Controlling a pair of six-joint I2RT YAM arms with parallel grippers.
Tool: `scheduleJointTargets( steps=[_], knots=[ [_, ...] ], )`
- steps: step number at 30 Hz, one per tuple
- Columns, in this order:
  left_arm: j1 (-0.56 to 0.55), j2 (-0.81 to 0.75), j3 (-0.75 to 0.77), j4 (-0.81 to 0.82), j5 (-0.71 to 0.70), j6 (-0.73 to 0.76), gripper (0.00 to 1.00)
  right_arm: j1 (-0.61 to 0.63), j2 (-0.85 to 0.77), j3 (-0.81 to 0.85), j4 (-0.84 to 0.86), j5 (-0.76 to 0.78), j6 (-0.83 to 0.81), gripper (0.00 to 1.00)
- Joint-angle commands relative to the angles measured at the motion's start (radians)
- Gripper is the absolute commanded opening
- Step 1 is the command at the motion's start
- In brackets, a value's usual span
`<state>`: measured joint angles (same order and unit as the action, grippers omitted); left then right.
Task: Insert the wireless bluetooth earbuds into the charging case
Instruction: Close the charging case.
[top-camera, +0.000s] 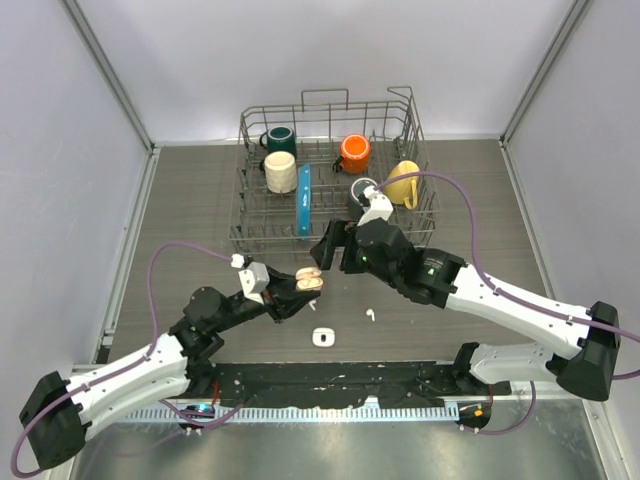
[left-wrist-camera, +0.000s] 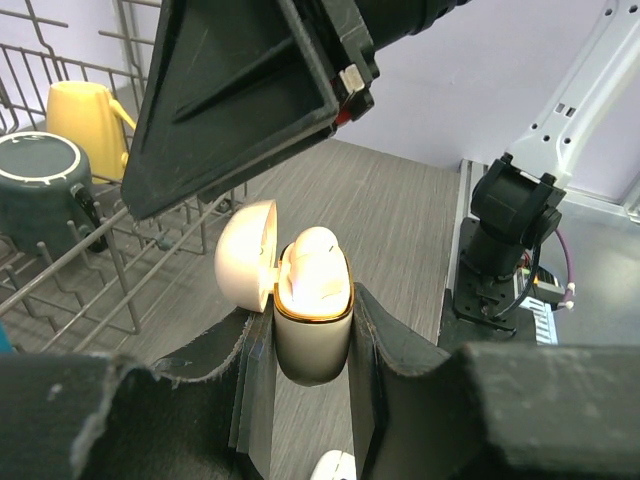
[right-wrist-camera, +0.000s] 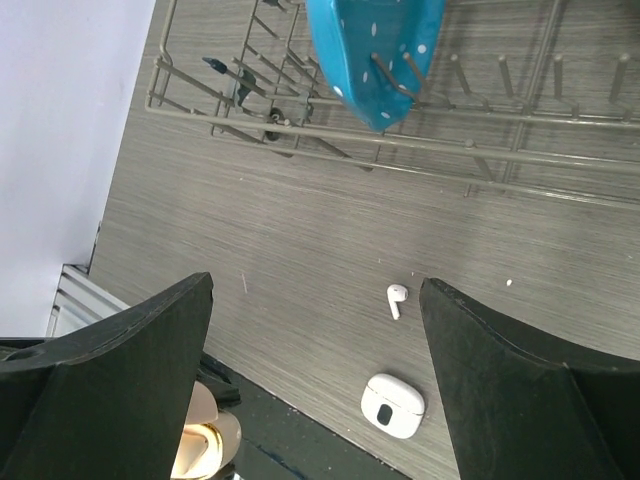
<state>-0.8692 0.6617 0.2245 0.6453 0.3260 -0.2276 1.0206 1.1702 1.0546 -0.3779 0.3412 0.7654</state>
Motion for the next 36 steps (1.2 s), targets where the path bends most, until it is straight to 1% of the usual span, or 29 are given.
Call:
scheduleJointTargets(
  steps=[1,12,18,22,27,36],
  knots=[
    [0.001,0.006,0.039,0.053,0.021,-0.006,0.0,-0.004,0.016,0.028,0.054,-0.05,0.005,0.9],
    [0.001,0.022,0.042,0.07,0.015,-0.013,0.0,-0.004,0.025,-0.011,0.094,-0.152,0.017,0.9],
    [0.001,0.018,0.039,0.074,0.001,-0.013,0.0,-0.002,-0.003,-0.065,0.122,-0.202,0.034,0.9],
    [0.001,0.019,0.038,0.076,-0.005,-0.01,0.0,-0.002,-0.032,-0.11,0.166,-0.212,0.046,0.9],
    [0.001,0.023,0.036,0.079,-0.011,-0.009,0.0,-0.002,-0.046,-0.119,0.169,-0.223,0.046,0.9],
    [-0.001,-0.002,0.021,0.088,-0.085,-0.006,0.0,-0.002,-0.047,-0.123,0.178,-0.298,0.005,0.89]
  ],
)
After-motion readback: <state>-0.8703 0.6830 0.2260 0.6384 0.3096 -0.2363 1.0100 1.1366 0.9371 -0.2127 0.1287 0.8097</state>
